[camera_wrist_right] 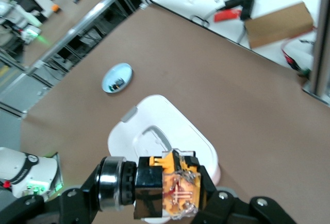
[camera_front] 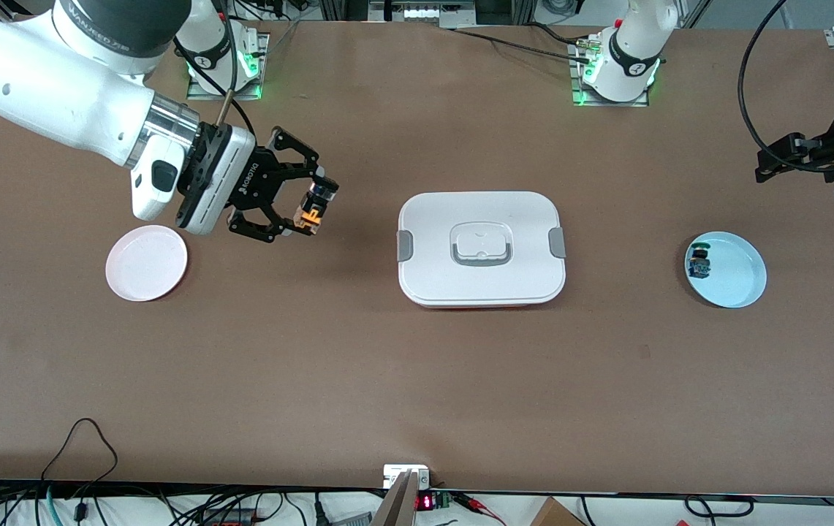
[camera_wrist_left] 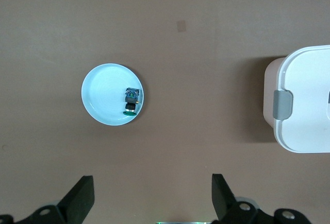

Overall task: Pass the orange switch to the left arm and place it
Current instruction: 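Carry the switch above the box while the left gripper reaches toward it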

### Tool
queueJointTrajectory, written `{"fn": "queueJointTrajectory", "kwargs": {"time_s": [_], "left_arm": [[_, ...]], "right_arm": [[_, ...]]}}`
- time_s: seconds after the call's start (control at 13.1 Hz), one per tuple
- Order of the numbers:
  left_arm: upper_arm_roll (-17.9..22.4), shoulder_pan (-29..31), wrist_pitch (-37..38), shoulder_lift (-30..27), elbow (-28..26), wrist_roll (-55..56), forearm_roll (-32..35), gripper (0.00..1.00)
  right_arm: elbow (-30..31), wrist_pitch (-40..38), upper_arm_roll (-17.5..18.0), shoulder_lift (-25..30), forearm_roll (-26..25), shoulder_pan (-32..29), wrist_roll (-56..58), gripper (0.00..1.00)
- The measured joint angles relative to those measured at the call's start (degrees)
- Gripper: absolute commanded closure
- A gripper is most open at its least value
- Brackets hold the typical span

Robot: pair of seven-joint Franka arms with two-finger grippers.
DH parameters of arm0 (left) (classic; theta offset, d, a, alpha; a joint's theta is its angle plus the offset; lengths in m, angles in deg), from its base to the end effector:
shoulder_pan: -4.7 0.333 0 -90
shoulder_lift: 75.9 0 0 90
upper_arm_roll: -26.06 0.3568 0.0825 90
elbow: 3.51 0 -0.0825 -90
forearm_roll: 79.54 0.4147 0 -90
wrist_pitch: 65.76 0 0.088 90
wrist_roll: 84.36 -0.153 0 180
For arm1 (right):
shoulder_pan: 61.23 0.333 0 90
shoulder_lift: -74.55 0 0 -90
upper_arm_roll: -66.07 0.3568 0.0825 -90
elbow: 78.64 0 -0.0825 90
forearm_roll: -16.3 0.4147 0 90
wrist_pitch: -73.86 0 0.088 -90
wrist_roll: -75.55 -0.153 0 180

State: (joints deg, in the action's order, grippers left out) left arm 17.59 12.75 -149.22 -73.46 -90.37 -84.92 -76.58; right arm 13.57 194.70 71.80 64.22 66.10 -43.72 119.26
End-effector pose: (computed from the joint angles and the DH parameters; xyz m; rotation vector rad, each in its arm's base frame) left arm 0.5832 0.0059 0.6128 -3.0924 0.0217 0.1571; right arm 0.6248 0.3341 0.5737 -2.1340 -0.9262 -0.5451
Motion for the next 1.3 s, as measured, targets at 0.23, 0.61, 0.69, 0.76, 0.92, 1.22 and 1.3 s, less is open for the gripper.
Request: {"fn": "queueJointTrajectory", "kwargs": {"time_s": [0.23,0.61,0.69,0.76,0.92,1.22,1.3], "left_arm": [[0.01,-0.08,1.96,-0.09,3.77,0.0,0.0,0.0],[1.11,1.45,7.42,2.35,4.36,0.24,-11.93,0.0],[1.5,3.37,9.95,2.87,4.33,0.36,-17.98,0.0],[1.78,5.43,12.79,3.43,4.27,1.06,-24.31,0.0],[1.98,8.21,17.13,5.32,3.72,6.96,-38.11,0.0],[-0.19,7.79,11.97,6.95,-5.07,12.83,-60.68,0.0],[-2.15,7.68,9.34,6.92,-6.89,12.86,-63.22,0.0]], "right_arm": [[0.05,0.03,0.11,-1.32,11.69,1.87,9.76,1.0],[0.09,2.95,0.24,-5.32,31.48,7.62,24.58,1.0],[0.09,3.31,0.24,-6.0,33.53,8.25,27.82,1.0],[0.09,3.38,0.24,-6.65,35.75,8.67,31.66,1.0],[-0.13,4.04,0.24,-8.0,40.65,9.93,39.61,1.0],[-5.38,11.54,0.25,-12.46,49.49,15.51,50.17,1.0],[-7.02,13.09,0.25,-13.41,50.42,16.73,51.29,1.0]]}}
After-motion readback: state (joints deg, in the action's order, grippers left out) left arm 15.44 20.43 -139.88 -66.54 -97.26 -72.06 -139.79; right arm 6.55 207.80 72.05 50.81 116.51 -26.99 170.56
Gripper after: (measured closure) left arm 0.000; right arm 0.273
